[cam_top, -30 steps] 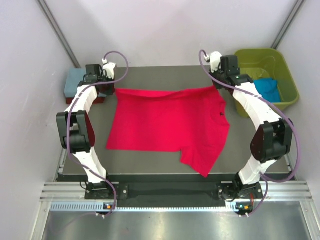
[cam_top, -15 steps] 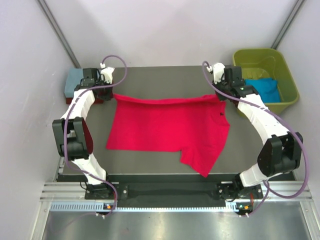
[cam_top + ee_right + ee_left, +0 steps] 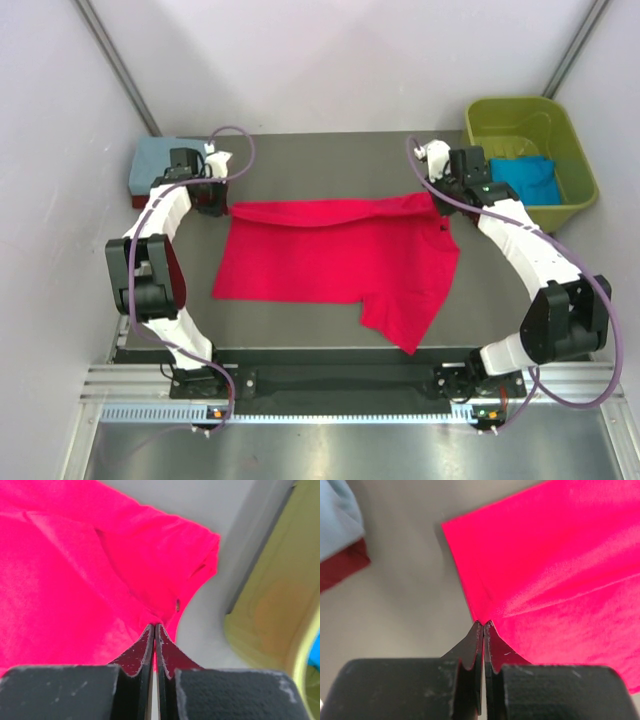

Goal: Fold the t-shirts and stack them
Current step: Fold the tshirt

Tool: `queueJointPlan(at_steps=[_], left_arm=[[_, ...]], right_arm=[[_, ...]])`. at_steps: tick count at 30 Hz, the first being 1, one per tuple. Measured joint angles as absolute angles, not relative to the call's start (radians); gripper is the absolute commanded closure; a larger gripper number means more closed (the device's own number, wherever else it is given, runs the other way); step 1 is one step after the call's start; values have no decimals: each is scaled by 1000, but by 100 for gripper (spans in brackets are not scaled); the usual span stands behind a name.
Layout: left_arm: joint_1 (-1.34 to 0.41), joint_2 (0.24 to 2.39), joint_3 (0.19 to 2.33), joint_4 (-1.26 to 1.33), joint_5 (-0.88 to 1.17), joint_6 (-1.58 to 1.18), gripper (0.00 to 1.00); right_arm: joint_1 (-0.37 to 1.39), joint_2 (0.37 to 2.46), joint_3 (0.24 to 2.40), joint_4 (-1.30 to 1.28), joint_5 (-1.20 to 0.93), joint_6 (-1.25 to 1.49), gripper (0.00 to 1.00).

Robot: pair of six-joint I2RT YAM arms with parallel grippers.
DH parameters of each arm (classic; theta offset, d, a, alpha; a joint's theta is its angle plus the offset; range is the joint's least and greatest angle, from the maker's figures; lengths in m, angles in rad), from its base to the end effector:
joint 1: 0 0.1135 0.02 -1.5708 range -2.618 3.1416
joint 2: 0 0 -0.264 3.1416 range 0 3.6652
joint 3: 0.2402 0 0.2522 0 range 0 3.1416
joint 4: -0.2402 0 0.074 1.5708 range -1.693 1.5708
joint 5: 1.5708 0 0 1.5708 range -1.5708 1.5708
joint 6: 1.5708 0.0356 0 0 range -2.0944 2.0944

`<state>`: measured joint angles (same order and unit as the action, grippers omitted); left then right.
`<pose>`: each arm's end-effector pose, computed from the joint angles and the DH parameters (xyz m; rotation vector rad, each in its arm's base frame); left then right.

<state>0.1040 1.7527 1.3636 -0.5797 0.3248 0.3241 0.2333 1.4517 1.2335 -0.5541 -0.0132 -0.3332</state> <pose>0.3773 0.0280 0.2469 0.3976 2.4499 -0.2334 0.3105 0.0743 0.3047 -0.6611 2.2481 -0.0339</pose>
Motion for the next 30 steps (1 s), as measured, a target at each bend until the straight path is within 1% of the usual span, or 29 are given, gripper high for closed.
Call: queueJointPlan(at_steps=[10,22,30], left_arm=[[104,1743,1311,-618,324,313,100],[117,1746,1302,-646,294,303,100],[125,1788,1298,-667,283,283,100]], right_arm=[[234,1426,1123,-567,-57,-317,100],[236,1426,1066,-562,-88,-318,100],[236,1426,1041,-562,-101,-318,100]])
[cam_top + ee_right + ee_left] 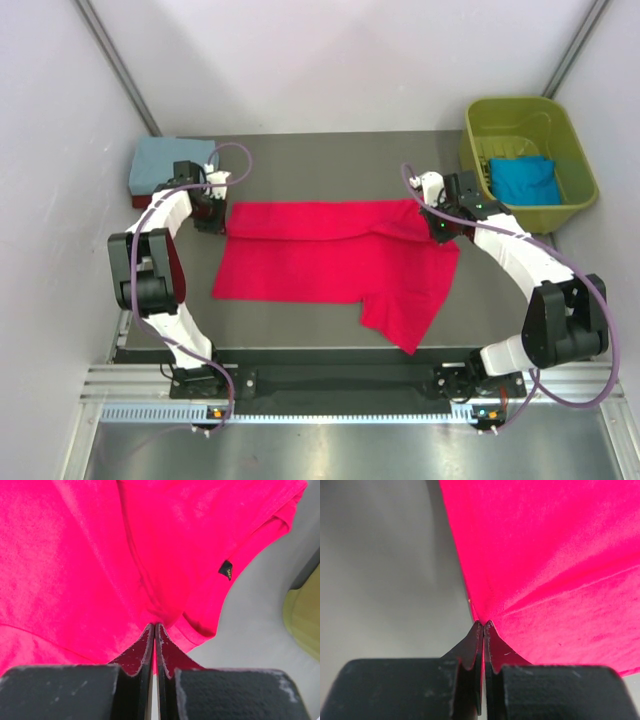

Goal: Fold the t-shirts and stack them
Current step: Fold the tshirt

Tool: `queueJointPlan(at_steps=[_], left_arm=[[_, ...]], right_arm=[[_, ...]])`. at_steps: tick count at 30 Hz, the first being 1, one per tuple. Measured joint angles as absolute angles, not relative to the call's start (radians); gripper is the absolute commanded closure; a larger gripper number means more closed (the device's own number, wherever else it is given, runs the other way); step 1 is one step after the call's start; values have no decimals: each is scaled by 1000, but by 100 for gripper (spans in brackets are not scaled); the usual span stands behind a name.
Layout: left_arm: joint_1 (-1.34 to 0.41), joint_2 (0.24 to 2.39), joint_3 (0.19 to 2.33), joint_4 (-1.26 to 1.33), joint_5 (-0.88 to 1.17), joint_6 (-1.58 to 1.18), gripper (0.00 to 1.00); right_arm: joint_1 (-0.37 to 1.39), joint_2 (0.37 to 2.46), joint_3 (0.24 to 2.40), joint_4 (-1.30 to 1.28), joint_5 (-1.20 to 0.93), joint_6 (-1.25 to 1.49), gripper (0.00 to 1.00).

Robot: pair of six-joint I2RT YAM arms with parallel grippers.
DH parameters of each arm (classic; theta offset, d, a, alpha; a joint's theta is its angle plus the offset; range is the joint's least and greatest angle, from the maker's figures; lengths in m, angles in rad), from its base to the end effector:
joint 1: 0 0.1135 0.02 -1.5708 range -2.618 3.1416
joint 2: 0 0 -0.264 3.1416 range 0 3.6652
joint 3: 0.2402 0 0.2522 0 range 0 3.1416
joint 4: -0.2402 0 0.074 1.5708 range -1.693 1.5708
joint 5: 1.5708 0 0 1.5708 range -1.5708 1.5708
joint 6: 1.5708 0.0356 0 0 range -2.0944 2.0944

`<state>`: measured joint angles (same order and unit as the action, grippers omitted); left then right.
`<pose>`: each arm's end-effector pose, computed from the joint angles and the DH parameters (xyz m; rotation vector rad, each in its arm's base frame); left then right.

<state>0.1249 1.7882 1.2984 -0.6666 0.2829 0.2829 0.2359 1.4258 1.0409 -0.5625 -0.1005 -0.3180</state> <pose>0.3633 0.0356 0.2100 0.2903 2.6545 -0.2586 0.2863 0.0725 0.2495 -0.7264 2.4065 0.0931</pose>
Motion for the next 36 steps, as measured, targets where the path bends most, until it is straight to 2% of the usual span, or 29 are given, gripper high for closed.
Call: queueJointPlan(at_steps=[3,4,5,6,7,8,11,19,28,36], left_arm=[[125,1791,1297,-678,283,281,93],[125,1791,1297,-682,282,279,88],[125,1791,1295,-683,282,278,76],[125,1791,1293,-686,278,269,68],[125,1791,1292,-687,278,271,68],[125,1791,1292,-692,271,264,61],[127,1784,1292,-694,263,252,54],[123,1757,1362,-690,306,187,55],[70,1966,1553,-676,404,71,59],[23,2055,1571,-688,454,-10,59]], right_arm=[[236,1426,1039,-565,-102,-318,100],[236,1426,1039,-565,-104,-318,90],[236,1426,1039,-566,-105,-316,84],[236,1426,1039,-567,-108,-318,70],[236,1426,1039,-568,-110,-320,66],[236,1426,1040,-570,-114,-322,63],[236,1426,1049,-577,-127,-321,60],[241,1471,1140,-562,-178,-310,61],[294,1725,1311,-558,-260,-302,64],[340,1923,1503,-563,-300,-282,65]])
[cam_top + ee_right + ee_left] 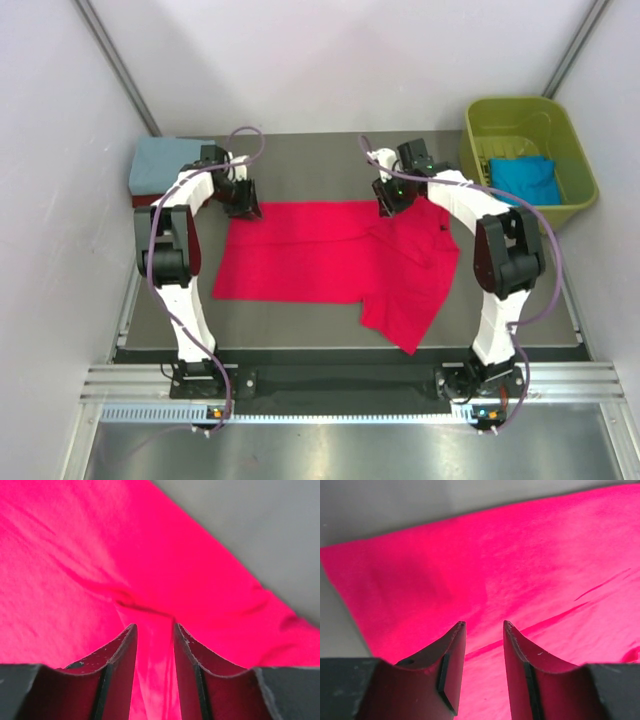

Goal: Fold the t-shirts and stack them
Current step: Fold the tshirt

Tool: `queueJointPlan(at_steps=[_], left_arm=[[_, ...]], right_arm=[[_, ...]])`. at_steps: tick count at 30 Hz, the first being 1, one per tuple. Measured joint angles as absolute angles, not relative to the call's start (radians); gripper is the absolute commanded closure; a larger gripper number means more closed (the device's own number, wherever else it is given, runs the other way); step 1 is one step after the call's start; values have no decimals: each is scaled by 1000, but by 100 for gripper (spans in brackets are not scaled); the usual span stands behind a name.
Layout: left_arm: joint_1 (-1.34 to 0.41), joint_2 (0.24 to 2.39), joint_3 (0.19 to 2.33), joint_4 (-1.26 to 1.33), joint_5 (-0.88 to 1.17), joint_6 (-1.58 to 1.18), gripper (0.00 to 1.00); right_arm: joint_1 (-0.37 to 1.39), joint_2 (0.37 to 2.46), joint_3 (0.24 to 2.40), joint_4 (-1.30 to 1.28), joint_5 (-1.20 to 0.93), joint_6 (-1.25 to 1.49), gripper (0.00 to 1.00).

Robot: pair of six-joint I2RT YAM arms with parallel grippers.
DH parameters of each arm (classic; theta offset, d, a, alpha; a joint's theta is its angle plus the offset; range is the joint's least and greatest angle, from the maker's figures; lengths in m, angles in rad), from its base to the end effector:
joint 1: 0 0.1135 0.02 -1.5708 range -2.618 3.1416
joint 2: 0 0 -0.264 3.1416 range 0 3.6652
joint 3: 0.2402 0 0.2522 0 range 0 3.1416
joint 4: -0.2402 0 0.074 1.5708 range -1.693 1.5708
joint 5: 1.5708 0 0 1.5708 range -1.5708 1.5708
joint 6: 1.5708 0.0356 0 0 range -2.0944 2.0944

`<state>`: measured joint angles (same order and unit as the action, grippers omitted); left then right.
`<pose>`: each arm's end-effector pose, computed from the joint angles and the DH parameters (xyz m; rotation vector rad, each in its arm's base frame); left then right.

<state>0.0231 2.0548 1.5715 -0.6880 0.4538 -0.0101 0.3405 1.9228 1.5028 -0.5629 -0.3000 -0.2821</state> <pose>0.4291 -0.0057 0.1888 0.0807 2.6788 -0.6146 0.3915 0.1499 0.2263 -0.8867 2.3773 0.4053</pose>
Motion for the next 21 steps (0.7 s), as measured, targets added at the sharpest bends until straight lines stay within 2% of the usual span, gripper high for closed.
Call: queueJointPlan(at_steps=[7,21], left_arm=[[14,2055,1584,-695,459,-25,58],[14,2081,1584,-704,468,-40,58]], right_arm=[[347,2006,1547,-575,-314,-255,64],[347,2016,1484,-593,-299,-240,64]])
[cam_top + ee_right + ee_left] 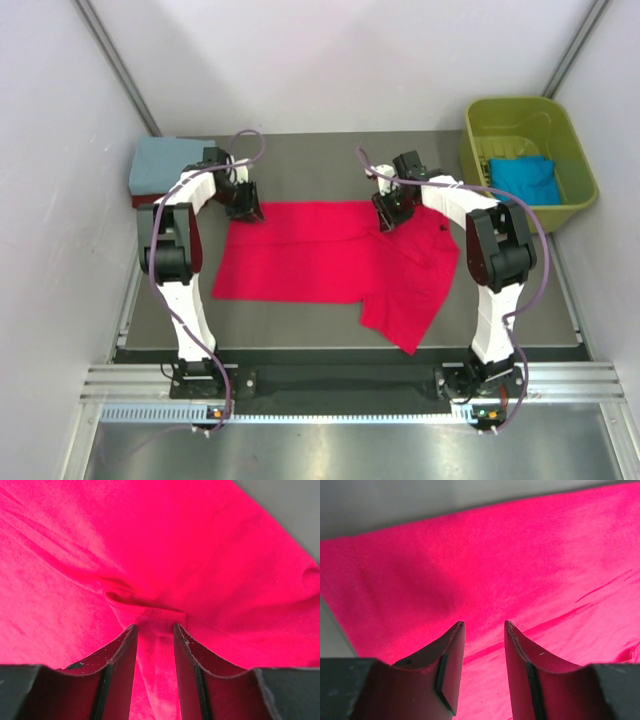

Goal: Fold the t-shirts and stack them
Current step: Fold the tshirt

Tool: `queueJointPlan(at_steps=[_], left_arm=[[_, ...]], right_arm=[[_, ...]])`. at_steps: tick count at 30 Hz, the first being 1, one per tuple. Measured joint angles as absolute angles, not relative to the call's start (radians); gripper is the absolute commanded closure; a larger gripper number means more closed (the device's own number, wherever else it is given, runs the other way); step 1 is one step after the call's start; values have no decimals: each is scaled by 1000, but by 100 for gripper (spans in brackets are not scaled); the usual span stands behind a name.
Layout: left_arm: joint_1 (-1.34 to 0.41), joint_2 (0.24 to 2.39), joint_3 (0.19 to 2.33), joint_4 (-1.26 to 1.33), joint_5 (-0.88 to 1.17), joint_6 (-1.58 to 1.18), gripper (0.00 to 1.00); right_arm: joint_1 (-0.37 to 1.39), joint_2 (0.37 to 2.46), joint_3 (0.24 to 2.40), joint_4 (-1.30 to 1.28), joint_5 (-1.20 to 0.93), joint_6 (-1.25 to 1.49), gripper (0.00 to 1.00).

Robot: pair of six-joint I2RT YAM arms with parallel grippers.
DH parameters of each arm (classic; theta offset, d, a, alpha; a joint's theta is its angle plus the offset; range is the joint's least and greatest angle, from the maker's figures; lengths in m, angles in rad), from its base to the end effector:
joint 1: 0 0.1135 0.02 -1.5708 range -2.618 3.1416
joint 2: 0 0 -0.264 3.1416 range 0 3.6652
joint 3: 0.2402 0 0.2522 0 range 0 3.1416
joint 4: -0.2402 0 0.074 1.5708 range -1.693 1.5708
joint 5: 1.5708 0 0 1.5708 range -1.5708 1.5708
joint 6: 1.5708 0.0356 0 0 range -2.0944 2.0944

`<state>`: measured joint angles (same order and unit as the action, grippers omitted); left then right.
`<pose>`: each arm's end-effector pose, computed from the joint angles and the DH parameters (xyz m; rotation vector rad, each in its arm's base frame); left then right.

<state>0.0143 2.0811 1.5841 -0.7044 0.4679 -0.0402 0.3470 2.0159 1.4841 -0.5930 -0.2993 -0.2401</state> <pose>0.4313 -0.0099 0.1812 0.0468 2.7107 -0.6520 0.3931 0.1533 0.1818 -0.8633 2.5393 0.4360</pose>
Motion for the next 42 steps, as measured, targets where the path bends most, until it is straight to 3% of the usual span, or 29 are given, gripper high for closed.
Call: queueJointPlan(at_steps=[17,20,21,26,34,42], left_arm=[[14,2088,1584,-709,475,-51,58],[14,2088,1584,-709,475,-51,58],[14,2088,1584,-709,475,-51,58],[14,2088,1582,-709,475,-51,58],[14,2088,1578,-705,476,-53,59],[14,2088,1558,-684,490,-62,59]], right_arm=[[331,2033,1484,-581,-274,-240,65],[331,2048,1484,-575,-274,-241,76],[329,2050,1486,-572,-274,-242,85],[329,2054,1487,-568,-278,-237,100],[332,2034,1472,-567,-268,-233,100],[393,1878,1352,-571,-256,-211,99]])
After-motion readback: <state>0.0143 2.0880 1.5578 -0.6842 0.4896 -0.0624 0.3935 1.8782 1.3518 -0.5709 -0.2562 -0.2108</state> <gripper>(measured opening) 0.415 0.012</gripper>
